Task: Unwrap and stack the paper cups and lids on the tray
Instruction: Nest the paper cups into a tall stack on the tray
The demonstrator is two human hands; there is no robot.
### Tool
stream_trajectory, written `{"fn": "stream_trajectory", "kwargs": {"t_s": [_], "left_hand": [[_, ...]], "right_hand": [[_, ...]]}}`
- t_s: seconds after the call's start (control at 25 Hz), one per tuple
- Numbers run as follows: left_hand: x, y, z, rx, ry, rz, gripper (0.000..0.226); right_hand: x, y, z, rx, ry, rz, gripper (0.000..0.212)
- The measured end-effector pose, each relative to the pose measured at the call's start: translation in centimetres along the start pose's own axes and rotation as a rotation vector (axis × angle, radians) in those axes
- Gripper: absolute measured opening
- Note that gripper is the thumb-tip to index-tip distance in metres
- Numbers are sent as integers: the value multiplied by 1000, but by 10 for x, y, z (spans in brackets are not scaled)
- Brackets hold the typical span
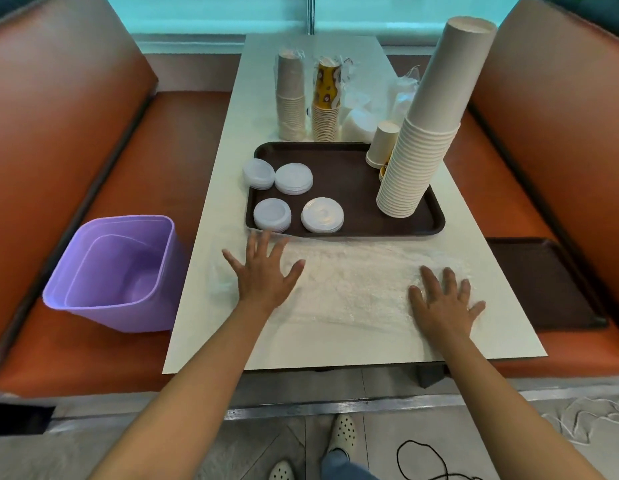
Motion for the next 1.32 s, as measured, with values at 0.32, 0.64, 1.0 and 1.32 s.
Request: {"fn": "stream_trajectory", "kwargs": {"t_s": [0.32, 0.64, 1.0, 1.32], "left_hand": [[58, 14, -32, 182, -3, 363, 70], [68, 19, -4, -37, 2, 400, 44], [102, 6, 1, -130, 305, 467, 30], [101, 10, 23, -193, 133, 406, 42]], "right_hand": [[4, 0, 8, -20, 71, -16, 60], [48, 1, 22, -93, -5, 69, 40], [33, -36, 27, 28, -21, -48, 41], [51, -33, 32, -113, 85, 13, 46]]}}
Point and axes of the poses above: each hand's wrist, its own y-axis away from the middle knuckle, its own z-axis out of the back of the hand, x = y × z, the point moved 10 cm from there along -y, towards the middle knuckle, and after that the axes turned 8 degrees about -z, right-handed, at the moved point
